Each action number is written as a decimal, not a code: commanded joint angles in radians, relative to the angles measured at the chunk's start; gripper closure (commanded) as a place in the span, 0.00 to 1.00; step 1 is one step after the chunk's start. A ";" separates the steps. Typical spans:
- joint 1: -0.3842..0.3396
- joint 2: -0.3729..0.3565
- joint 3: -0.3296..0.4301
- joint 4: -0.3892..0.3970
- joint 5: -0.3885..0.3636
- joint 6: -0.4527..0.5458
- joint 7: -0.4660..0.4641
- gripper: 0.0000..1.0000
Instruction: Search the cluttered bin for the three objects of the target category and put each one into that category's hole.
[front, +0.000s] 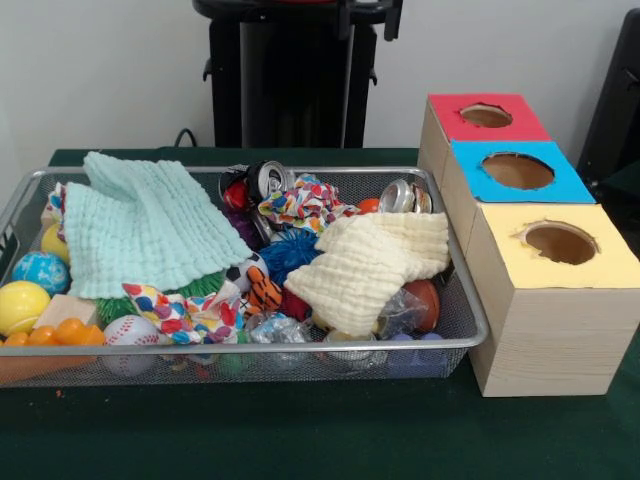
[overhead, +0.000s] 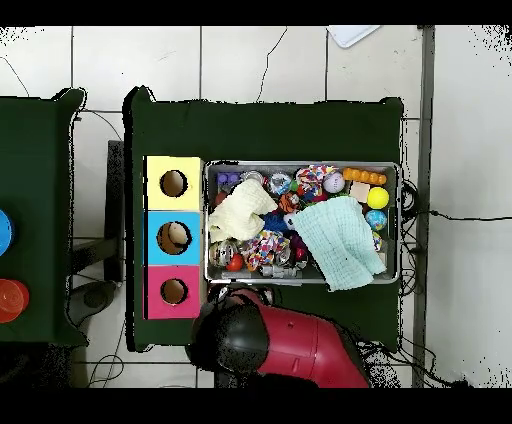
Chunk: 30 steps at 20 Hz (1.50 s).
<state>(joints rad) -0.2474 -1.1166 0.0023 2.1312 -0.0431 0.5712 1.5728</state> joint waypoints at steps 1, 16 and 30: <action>-0.047 0.177 0.028 -0.212 -0.059 0.084 0.077 0.00; -0.014 0.588 0.059 -0.842 -0.062 0.351 0.058 0.00; -0.010 0.918 0.018 -1.413 -0.069 0.681 0.118 0.00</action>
<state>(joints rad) -0.2567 -0.3602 0.0032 1.0247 -0.0735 1.1034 1.5728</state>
